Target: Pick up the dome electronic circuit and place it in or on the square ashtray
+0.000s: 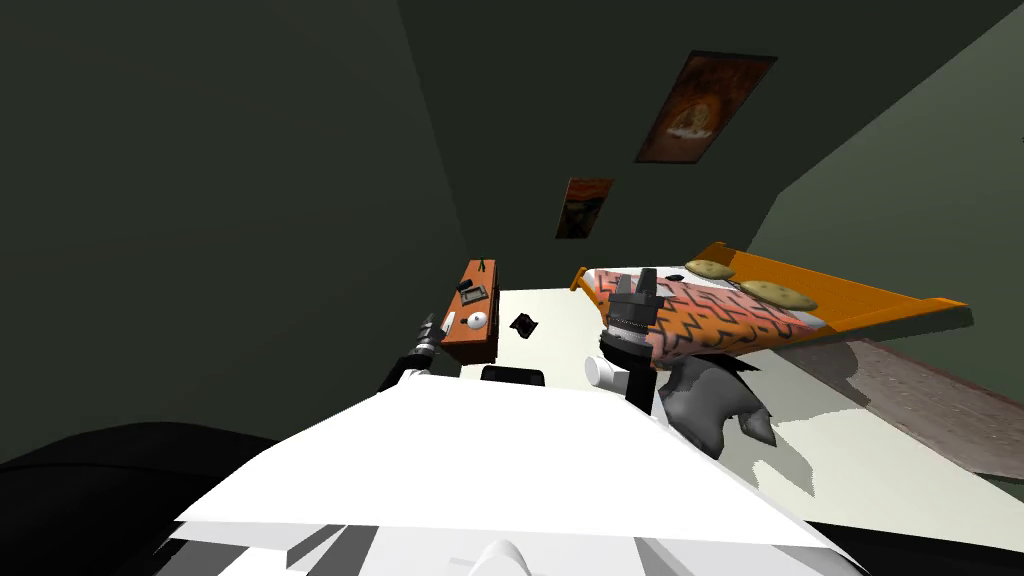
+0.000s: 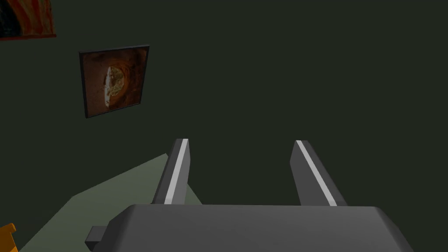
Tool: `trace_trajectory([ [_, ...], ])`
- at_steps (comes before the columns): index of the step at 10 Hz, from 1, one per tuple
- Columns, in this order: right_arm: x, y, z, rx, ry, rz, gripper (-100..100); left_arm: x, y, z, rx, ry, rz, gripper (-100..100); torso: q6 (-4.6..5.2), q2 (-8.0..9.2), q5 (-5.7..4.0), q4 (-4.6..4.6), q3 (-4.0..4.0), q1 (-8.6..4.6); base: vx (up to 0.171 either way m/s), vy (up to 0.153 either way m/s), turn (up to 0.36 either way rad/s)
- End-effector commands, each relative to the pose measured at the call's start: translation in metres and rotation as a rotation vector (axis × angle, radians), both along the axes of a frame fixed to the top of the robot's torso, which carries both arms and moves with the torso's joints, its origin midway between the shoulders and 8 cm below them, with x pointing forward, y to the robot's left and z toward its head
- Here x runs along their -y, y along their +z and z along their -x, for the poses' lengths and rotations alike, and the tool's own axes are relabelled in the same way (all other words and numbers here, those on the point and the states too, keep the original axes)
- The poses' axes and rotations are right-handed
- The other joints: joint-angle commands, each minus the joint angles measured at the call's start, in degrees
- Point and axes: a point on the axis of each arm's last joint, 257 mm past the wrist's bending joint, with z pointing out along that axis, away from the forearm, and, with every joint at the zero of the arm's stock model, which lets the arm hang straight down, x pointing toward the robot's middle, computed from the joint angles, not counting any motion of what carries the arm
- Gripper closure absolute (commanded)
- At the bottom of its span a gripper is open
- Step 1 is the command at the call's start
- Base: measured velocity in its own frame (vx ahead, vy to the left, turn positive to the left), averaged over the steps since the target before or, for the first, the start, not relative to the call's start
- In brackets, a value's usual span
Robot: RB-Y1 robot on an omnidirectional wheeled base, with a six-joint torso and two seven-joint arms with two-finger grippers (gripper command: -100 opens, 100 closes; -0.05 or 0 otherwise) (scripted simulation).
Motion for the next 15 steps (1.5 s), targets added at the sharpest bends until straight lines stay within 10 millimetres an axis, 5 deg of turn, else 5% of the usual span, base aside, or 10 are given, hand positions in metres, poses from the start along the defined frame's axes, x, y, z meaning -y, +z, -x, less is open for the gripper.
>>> trace_trajectory([
  [1, 0.0, 0.0, 0.0, 0.0, 0.0, 0.0, 0, -0.01, -0.03, 0.011, -0.078, 0.018, 0.036, -100, 0.0, 0.0, 0.0, 0.0, 0.0, 0.0, 0.001, -0.016, -0.264],
  [8, 0.0, 0.0, 0.0, 0.0, 0.0, 0.0, 0, -0.046, -0.102, 0.059, -0.262, 0.109, 0.181, -100, 0.02, 0.0, 0.0, 0.0, 0.0, 0.01, 0.001, -0.01, -0.21],
  [15, 0.0, 0.0, 0.0, 0.0, 0.0, 0.0, 0, -0.091, -0.175, 0.139, -0.483, 0.237, 0.313, -100, -0.03, -0.03, 0.01, -0.01, -0.02, 0.05, 0.009, -0.003, -0.227],
])
